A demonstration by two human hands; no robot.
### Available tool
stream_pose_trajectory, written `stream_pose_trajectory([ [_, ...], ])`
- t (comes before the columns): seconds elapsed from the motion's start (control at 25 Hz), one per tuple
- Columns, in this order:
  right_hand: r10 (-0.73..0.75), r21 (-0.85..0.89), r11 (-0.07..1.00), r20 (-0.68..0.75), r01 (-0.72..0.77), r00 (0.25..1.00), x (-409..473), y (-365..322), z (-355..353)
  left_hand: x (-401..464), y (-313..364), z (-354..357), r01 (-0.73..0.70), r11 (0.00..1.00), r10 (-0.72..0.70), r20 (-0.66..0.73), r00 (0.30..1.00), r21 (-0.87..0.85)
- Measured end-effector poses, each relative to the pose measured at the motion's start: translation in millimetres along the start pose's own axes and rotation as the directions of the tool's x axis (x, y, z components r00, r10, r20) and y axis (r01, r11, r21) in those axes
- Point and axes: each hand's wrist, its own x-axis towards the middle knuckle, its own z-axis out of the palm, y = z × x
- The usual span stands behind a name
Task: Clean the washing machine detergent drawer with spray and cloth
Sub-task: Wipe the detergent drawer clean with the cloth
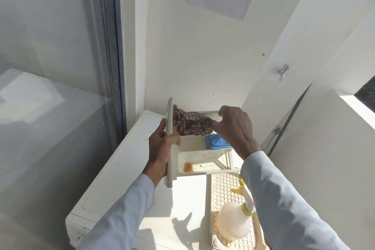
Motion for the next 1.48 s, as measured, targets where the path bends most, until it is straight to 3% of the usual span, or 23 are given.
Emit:
stream_pose_trajectory([
  [0.12,-0.167,0.205,0.958,-0.169,0.201,0.971,-14.0,-21.5,-2.5,0.9,-3.0,3.6,0.014,1.000,-0.014,-0.005,1.000,-0.008],
  [0.16,-0.279,0.265,0.913,-0.149,0.311,0.949,-20.7,-32.5,-0.2,0.4,-3.9,5.1,0.019,1.000,-0.019,0.002,1.000,-0.008],
  [0.24,-0.513,0.220,0.833,-0.040,0.508,0.858,-31.5,-44.1,11.7,-1.3,-6.2,7.1,0.024,1.000,-0.023,0.017,1.000,-0.016],
  [0.32,-0.590,0.152,0.798,-0.005,0.584,0.807,-31.9,-36.2,24.5,-1.6,-9.3,5.2,0.038,0.999,-0.038,0.008,0.999,-0.022],
  [0.44,-0.460,0.238,0.861,-0.010,0.449,0.888,-26.2,-14.2,21.8,0.0,-12.5,-4.7,0.056,0.998,-0.056,-0.016,0.998,0.003],
  [0.6,-0.284,0.051,0.958,-0.004,0.283,0.959,-11.2,16.5,2.8,1.8,-10.4,-12.2,0.046,0.999,-0.045,-0.017,0.999,0.011],
  [0.72,-0.247,-0.197,0.943,0.135,0.270,0.960,-13.9,11.7,-10.5,1.4,-13.3,-9.9,0.047,0.999,-0.047,-0.022,0.999,0.003],
  [0.88,-0.307,-0.061,0.939,0.303,0.340,0.902,-31.3,-7.4,-7.0,-3.3,-14.7,-5.3,0.076,0.997,-0.076,-0.015,0.997,-0.019],
  [1.08,-0.096,-0.186,0.970,0.286,0.154,0.953,-35.3,-24.5,8.6,-8.8,-12.4,6.0,0.102,0.992,-0.102,0.000,0.995,-0.071],
  [1.24,0.072,0.176,0.975,0.332,-0.137,0.941,-26.1,-29.0,15.0,-6.6,-11.6,12.1,0.083,0.996,-0.083,0.002,0.997,-0.025],
  [1.4,0.031,0.312,0.939,0.353,-0.148,0.935,-23.4,-39.2,21.7,-7.3,-14.3,12.8,0.092,0.995,-0.093,-0.002,0.996,-0.049],
  [1.48,0.039,0.474,0.845,0.406,-0.247,0.913,-18.7,-37.1,21.1,-8.0,-11.5,11.1,0.066,0.998,-0.066,-0.017,0.998,-0.018],
])
